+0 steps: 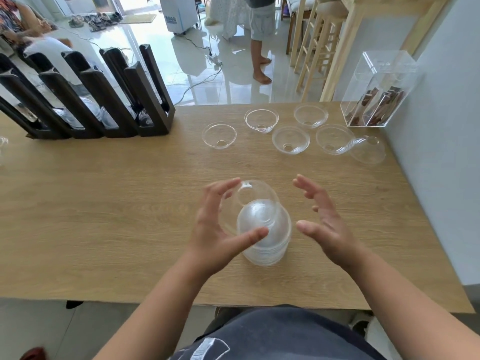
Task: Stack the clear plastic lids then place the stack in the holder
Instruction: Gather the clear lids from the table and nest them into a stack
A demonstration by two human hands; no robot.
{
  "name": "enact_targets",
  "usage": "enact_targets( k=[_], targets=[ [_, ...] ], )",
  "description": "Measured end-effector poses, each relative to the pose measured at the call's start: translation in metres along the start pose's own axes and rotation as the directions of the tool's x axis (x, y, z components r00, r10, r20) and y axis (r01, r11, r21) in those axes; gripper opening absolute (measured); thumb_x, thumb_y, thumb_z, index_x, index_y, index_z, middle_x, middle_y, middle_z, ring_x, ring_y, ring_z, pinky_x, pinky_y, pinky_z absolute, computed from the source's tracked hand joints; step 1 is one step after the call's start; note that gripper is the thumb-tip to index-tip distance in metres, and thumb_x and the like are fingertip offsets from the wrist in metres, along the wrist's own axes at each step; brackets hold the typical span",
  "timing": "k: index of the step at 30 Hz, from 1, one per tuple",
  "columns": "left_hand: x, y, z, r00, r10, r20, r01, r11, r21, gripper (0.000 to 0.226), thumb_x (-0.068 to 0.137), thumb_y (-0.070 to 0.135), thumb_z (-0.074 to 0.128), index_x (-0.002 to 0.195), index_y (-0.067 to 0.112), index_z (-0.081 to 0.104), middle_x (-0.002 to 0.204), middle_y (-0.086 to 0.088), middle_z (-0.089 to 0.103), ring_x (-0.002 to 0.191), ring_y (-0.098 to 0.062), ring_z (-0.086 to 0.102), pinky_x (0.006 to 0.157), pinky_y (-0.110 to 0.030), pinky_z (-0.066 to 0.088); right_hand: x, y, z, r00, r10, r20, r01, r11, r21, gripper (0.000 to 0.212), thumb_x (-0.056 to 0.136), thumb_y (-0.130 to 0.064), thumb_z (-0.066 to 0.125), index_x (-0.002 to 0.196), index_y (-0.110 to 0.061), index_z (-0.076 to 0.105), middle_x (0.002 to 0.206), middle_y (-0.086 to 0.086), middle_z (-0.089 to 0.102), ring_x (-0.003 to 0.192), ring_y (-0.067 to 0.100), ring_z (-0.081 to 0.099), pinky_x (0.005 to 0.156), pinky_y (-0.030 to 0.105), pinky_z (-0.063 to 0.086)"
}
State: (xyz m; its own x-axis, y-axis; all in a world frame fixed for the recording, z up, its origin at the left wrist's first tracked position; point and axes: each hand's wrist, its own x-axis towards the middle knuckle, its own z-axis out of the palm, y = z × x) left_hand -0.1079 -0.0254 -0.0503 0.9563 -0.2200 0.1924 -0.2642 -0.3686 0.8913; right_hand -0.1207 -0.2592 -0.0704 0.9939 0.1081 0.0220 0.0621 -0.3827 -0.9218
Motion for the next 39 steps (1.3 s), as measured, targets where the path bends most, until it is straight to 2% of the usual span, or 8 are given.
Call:
enact_targets(
  k=[7, 14, 19, 23, 26, 28, 35, 39],
  targets=[
    [-0.008, -0.017, 0.028, 0.993, -0.053, 0.101, 0.040, 0.991, 0.131, 0.083, 0.060, 0.053, 0.084, 0.131, 0.045, 0.041, 0.133, 0.020, 0.038, 0.126, 0.004, 0.039, 0.099, -0.014, 0.032, -0.001, 0.017, -0.021, 0.984, 0.058, -0.170, -0.052, 0.998, 0.039, 0.067, 0.073, -0.053, 0.049, 0.138, -0.046, 0.035, 0.140, -0.018, 0.043, 0.129, 0.017, 0.036, 0.108, 0.047, 0.030],
    [-0.010, -0.019, 0.031, 0.994, -0.059, 0.096, 0.048, 0.993, 0.109, 0.087, 0.060, 0.052, 0.085, 0.134, 0.043, 0.040, 0.135, 0.022, 0.038, 0.128, 0.004, 0.038, 0.101, -0.017, 0.033, 0.002, 0.026, -0.021, 0.986, 0.072, -0.150, -0.066, 0.997, 0.048, 0.064, 0.073, -0.056, 0.050, 0.135, -0.048, 0.038, 0.140, -0.018, 0.043, 0.130, 0.014, 0.033, 0.104, 0.035, 0.029],
    [0.008, -0.020, 0.014, 1.000, -0.002, 0.018, 0.001, 1.000, 0.026, 0.066, 0.078, 0.066, 0.056, 0.136, 0.042, 0.038, 0.141, 0.012, 0.039, 0.132, -0.001, 0.036, 0.107, -0.028, 0.033, 0.042, 0.038, -0.021, 0.987, 0.060, -0.148, -0.090, 0.976, -0.200, 0.059, 0.075, -0.060, 0.044, 0.132, -0.047, 0.042, 0.137, -0.022, 0.042, 0.131, 0.017, 0.029, 0.104, 0.036, 0.024],
    [0.080, -0.045, -0.013, 0.997, -0.045, -0.069, 0.067, 0.929, 0.363, 0.043, 0.084, 0.052, 0.055, 0.124, 0.036, 0.057, 0.148, 0.003, 0.036, 0.140, -0.023, 0.026, 0.115, -0.041, 0.020, 0.102, 0.049, -0.029, 0.998, 0.030, -0.063, -0.063, 0.774, -0.630, 0.045, 0.082, -0.047, 0.054, 0.126, -0.045, 0.050, 0.150, -0.010, 0.033, 0.135, 0.028, 0.027, 0.107, 0.044, 0.022],
    [0.125, -0.066, -0.020, 0.958, -0.281, 0.061, 0.150, 0.668, 0.729, 0.039, 0.086, 0.044, 0.061, 0.125, 0.044, 0.055, 0.161, 0.003, 0.011, 0.147, -0.030, 0.001, 0.118, -0.050, 0.007, 0.133, 0.052, -0.030, 0.984, 0.176, 0.033, -0.058, 0.489, -0.870, 0.033, 0.087, -0.035, 0.053, 0.119, -0.037, 0.062, 0.161, -0.008, 0.002, 0.139, 0.030, 0.012, 0.109, 0.048, 0.014],
    [0.143, -0.076, -0.020, 0.930, -0.344, 0.126, 0.086, 0.540, 0.837, 0.043, 0.087, 0.043, 0.058, 0.130, 0.046, 0.052, 0.163, 0.003, -0.003, 0.148, -0.032, -0.010, 0.117, -0.054, -0.002, 0.147, 0.051, -0.024, 0.972, 0.229, 0.054, -0.043, 0.401, -0.915, 0.031, 0.085, -0.032, 0.050, 0.112, -0.032, 0.066, 0.160, -0.008, -0.005, 0.139, 0.029, 0.006, 0.108, 0.049, 0.011],
    [0.183, -0.099, -0.026, 0.911, -0.365, 0.193, -0.029, 0.409, 0.912, 0.064, 0.088, 0.041, 0.049, 0.149, 0.029, 0.033, 0.163, 0.010, 0.005, 0.146, -0.034, -0.018, 0.116, -0.055, -0.009, 0.163, 0.063, -0.016, 0.992, 0.125, 0.026, -0.027, 0.405, -0.914, 0.045, 0.085, -0.022, 0.050, 0.130, -0.027, 0.057, 0.147, -0.014, 0.041, 0.142, 0.022, 0.014, 0.101, 0.043, 0.006],
    [0.175, -0.101, -0.023, 0.948, -0.229, 0.219, -0.071, 0.521, 0.851, 0.068, 0.089, 0.036, 0.049, 0.152, 0.029, 0.026, 0.155, 0.016, 0.022, 0.147, -0.029, -0.010, 0.117, -0.047, -0.006, 0.143, 0.070, -0.023, 0.979, -0.201, 0.028, 0.127, 0.497, -0.859, 0.033, 0.071, -0.001, 0.071, 0.093, -0.023, 0.077, 0.105, -0.007, 0.072, 0.114, 0.033, 0.057, 0.091, 0.052, 0.028]
  ],
)
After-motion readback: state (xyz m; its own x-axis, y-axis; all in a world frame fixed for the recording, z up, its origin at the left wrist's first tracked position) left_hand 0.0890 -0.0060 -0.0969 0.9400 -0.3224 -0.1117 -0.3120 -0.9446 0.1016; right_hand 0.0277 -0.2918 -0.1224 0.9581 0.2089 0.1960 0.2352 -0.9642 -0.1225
